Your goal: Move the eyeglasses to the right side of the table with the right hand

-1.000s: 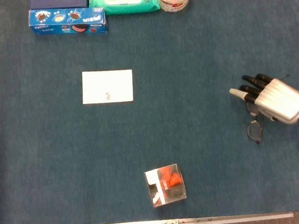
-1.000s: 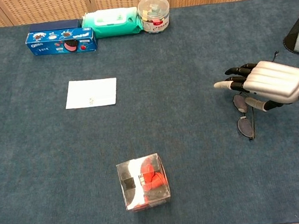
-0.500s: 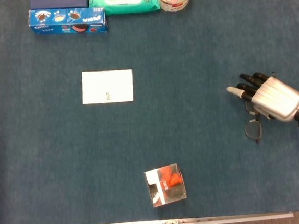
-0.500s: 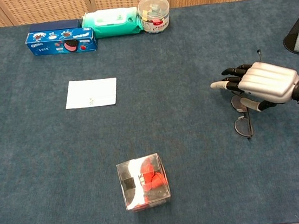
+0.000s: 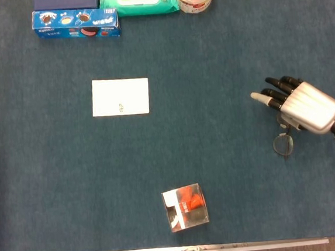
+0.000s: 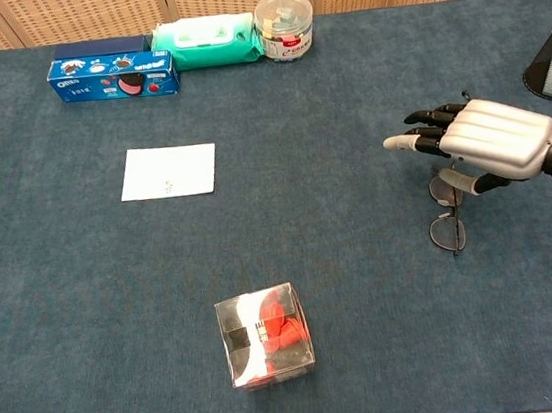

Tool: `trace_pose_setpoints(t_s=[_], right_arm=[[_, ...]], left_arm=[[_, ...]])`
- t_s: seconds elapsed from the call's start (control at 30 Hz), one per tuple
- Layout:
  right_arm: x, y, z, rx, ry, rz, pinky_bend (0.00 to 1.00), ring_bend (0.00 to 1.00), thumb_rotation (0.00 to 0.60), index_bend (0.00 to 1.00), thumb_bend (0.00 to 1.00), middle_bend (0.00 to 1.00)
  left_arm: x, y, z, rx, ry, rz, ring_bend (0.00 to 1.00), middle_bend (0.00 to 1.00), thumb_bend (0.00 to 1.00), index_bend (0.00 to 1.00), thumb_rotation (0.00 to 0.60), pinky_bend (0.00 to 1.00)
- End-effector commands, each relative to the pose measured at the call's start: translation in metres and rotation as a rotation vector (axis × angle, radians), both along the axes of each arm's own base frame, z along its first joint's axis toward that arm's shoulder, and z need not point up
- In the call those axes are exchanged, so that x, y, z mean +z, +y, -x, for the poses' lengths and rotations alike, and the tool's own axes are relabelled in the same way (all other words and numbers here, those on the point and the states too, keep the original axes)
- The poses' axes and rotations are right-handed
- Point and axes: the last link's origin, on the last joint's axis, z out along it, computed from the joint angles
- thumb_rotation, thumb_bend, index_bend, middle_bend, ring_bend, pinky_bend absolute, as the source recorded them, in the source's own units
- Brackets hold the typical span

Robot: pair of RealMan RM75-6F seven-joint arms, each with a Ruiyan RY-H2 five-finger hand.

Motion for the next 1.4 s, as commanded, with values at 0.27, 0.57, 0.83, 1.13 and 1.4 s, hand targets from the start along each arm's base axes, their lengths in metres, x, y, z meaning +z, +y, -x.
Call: trace_pose_setpoints(t_s=[0.27,0.57,0.83,1.13,1.4], right_arm=[[0.031,-0.007,-0.047,0.067,-0.123,0.054,0.22,0.09,0.6,0.12,0.52,0.24],[0.054,-0.024,-0.067,0.089,-0.174,0.165,0.22,0.09,0.6,0.12,0.48,0.24],[0.068,-0.042,-0.058,0.042,-0.16,0.254,0.22,0.09,0.6,0.12,0.39,0.24],[0.073,-0.054,-0.035,-0.029,-0.13,0.298,0.22,0.09,0.6,0.12,0.37,0.24],[0.069,-0.055,-0.021,-0.069,-0.121,0.299,0.22,0.09,0.6,0.12,0.32,0.24]], left_arm=[[-0.002,0.0,0.0,0.004,0.007,0.005,0.25,0.38,0.13,0.49,0.6,0.46],[-0.001,0.001,0.0,0.005,0.003,0.005,0.25,0.38,0.13,0.49,0.6,0.47],[-0.002,0.001,0.0,0.007,0.003,0.008,0.25,0.38,0.13,0.49,0.6,0.46],[-0.002,0.001,0.001,0.01,0.005,0.009,0.25,0.38,0.13,0.49,0.6,0.47],[-0.003,0.001,0.0,0.009,0.007,0.01,0.25,0.38,0.13,0.49,0.6,0.47]])
